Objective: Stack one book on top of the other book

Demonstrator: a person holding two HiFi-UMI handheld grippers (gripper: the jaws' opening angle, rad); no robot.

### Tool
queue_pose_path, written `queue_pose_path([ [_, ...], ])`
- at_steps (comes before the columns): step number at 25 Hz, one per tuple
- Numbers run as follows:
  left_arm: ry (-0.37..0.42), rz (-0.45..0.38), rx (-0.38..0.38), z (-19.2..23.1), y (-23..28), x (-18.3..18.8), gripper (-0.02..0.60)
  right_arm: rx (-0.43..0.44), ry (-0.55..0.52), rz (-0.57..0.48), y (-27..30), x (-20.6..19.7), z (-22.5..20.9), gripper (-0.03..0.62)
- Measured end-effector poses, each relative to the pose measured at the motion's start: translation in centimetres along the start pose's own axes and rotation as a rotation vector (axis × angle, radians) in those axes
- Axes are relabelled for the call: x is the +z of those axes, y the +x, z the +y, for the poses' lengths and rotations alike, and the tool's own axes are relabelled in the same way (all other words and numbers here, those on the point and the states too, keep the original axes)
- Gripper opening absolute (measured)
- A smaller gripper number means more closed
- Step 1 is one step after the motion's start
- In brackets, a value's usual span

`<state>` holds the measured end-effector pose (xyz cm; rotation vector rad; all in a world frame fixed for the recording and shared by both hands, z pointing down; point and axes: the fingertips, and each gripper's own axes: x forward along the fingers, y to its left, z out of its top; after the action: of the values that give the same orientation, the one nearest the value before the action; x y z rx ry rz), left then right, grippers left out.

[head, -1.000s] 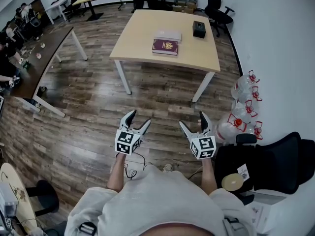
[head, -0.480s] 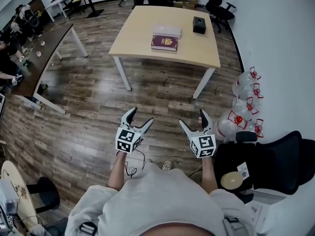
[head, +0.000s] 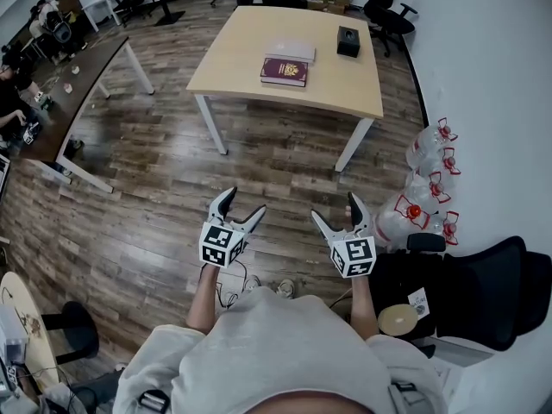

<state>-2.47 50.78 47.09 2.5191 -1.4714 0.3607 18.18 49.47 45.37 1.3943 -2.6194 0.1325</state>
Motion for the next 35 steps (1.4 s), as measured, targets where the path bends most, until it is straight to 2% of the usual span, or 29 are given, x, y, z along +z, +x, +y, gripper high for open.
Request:
queue_pose_path([
  [9, 0.007, 0.002, 0.032, -0.7, 1.7, 0.6, 0.368, 0.022, -0.004, -0.002, 0.4, -0.1, -2.0, 0.439],
  [21, 0.018, 0.010, 0.031, 1.8, 5.4, 1.0, 0.368, 0.011, 0.009, -0.015, 4.2, 0.1, -4.4, 0.432],
  [28, 0.016, 0.007, 0.002, 5.5, 10.0, 1.7, 0.368, -0.009, 0.009, -0.008, 9.1, 0.5, -6.3, 0.431],
  [35, 0.017, -0.008, -0.040, 11.2, 15.1, 4.5, 0.368, -0.045, 0.012, -0.001, 15.6, 2.5, -8.1, 0.425],
])
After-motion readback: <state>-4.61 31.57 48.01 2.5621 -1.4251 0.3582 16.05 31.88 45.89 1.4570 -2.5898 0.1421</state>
